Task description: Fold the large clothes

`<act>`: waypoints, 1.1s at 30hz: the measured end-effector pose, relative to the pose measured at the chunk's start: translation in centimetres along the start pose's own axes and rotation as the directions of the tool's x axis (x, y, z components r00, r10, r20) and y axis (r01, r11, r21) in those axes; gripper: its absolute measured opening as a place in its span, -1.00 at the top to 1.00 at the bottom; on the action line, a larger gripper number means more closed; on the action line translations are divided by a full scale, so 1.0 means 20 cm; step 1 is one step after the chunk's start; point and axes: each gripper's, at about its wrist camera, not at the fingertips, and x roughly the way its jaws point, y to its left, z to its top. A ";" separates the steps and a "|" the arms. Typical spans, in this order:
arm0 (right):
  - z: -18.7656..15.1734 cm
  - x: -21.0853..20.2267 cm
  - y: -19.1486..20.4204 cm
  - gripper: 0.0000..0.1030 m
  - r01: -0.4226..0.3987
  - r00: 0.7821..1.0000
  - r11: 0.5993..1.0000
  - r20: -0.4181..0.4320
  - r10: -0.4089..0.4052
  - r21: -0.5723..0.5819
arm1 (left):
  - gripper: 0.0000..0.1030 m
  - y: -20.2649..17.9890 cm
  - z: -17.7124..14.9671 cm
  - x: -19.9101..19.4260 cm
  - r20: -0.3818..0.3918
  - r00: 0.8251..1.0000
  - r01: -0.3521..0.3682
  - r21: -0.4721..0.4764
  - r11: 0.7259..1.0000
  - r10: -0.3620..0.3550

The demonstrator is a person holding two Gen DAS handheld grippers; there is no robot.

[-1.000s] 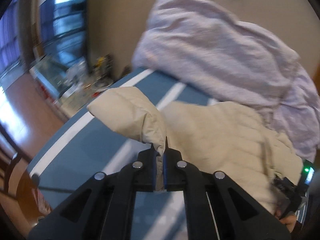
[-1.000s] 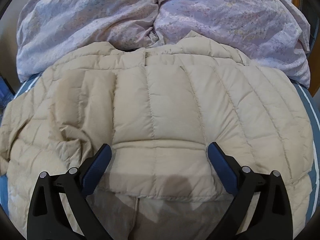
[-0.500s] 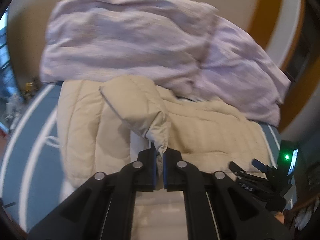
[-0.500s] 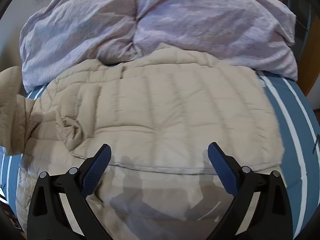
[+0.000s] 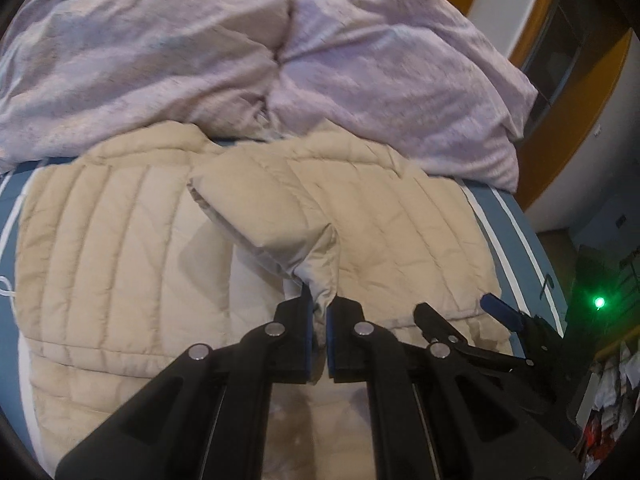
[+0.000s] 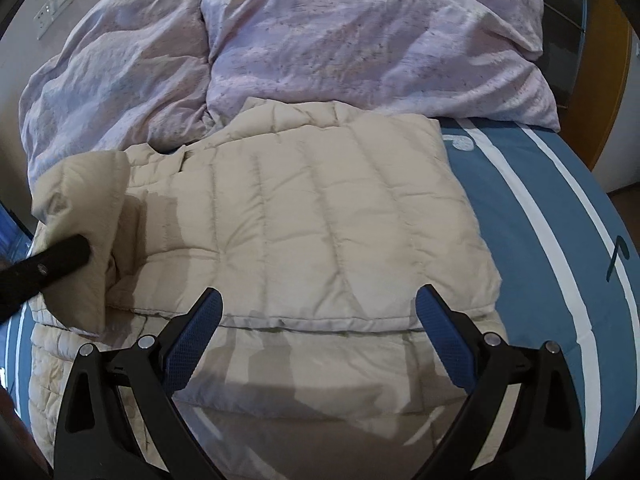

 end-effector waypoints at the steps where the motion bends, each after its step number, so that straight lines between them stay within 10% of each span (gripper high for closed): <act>1: 0.00 -0.01 0.00 -0.92 0.000 1.000 1.000 0.003 0.000 -0.001 | 0.87 -0.01 0.00 0.01 -0.005 1.000 0.002 0.007 1.000 -0.002; 8: 0.00 -0.08 0.03 -0.91 -0.025 0.999 0.999 0.047 0.026 -0.020 | 0.02 0.03 -0.01 -0.09 0.036 0.999 -0.007 0.012 1.000 0.007; 20: -0.01 -0.14 0.31 0.07 -0.174 0.979 0.976 0.081 0.185 -0.131 | -0.02 0.36 -0.06 -0.14 0.032 0.986 -0.163 -0.061 0.985 0.165; 33: -0.04 0.10 0.47 0.35 -0.196 0.980 0.968 -0.011 0.196 -0.155 | -0.02 0.53 -0.09 -0.06 0.016 0.965 -0.259 -0.053 0.964 0.260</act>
